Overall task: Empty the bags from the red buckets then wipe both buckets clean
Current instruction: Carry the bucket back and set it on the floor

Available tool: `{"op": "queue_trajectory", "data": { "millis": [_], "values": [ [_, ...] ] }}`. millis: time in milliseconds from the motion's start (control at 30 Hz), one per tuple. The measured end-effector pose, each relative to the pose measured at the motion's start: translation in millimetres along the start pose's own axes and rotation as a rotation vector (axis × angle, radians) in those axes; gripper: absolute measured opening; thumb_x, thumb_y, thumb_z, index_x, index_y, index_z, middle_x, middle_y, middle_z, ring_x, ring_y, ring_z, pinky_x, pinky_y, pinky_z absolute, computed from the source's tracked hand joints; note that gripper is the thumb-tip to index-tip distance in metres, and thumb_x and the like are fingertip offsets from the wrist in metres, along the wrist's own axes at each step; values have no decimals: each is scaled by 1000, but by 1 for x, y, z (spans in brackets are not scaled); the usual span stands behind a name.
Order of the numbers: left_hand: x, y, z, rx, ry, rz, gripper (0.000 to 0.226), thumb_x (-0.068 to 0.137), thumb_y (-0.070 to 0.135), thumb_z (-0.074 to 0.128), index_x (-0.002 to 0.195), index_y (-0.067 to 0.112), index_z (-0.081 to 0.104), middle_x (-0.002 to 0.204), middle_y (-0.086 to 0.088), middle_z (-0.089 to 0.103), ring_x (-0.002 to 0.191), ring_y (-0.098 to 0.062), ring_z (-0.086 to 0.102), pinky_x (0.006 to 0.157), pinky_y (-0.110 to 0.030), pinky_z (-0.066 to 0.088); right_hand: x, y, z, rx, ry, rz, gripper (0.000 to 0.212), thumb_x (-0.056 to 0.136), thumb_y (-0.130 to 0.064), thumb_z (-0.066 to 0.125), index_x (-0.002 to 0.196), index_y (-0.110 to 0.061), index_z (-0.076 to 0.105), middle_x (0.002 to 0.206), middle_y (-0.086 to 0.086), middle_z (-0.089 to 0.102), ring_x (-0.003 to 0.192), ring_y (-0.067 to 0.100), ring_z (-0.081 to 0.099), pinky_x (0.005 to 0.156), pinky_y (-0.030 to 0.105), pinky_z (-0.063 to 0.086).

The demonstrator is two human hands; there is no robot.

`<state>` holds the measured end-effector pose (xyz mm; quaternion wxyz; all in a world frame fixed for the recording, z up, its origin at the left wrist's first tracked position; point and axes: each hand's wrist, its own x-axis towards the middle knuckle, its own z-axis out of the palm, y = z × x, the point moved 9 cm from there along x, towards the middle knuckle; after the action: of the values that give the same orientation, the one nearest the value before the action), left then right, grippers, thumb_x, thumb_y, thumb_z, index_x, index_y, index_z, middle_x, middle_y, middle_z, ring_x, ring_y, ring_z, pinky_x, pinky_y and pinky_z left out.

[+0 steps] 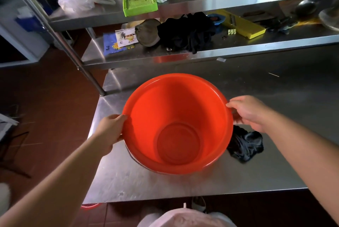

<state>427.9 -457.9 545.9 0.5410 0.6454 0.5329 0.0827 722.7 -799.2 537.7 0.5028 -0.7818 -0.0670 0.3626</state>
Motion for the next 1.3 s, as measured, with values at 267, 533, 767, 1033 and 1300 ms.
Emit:
{"op": "queue_trajectory", "data": {
  "millis": [267,533,767,1033,1300],
  "values": [
    [-33,-25,-60,-189,-63,14,13,99,6,63,94,8,75,81,-5,75,70,-19,69,63,-30,62,-51,-50,48,-137,-48,-57,20,98,-2,51,92,-1,70,79,16,70,65,24,68,70,40,60],
    [-88,-131,-240,-390,111,0,13,100,6,65,106,6,76,95,-22,80,75,-29,76,65,-48,67,-118,-102,225,-252,-178,-167,19,99,-2,52,98,0,72,75,12,72,62,21,69,72,40,59],
    [-152,-261,-412,-471,304,-28,14,97,3,68,108,0,76,81,-15,78,61,-18,72,50,-27,59,-182,-105,426,-364,-403,-208,18,100,-3,53,106,0,70,89,17,75,72,22,72,69,36,62],
    [-193,-372,-521,-602,491,-185,15,100,6,67,112,3,74,103,-18,80,77,-21,75,55,-30,61,-205,-109,610,-573,-539,-256,15,96,1,58,102,4,72,90,22,75,70,27,70,57,33,60],
    [-161,-392,-589,-568,645,-309,11,100,4,66,107,4,75,88,-10,81,68,-16,75,53,-26,60,-157,-117,741,-598,-669,-214,16,93,-1,60,94,-6,76,92,19,76,98,36,73,80,48,62]
  ]
}}
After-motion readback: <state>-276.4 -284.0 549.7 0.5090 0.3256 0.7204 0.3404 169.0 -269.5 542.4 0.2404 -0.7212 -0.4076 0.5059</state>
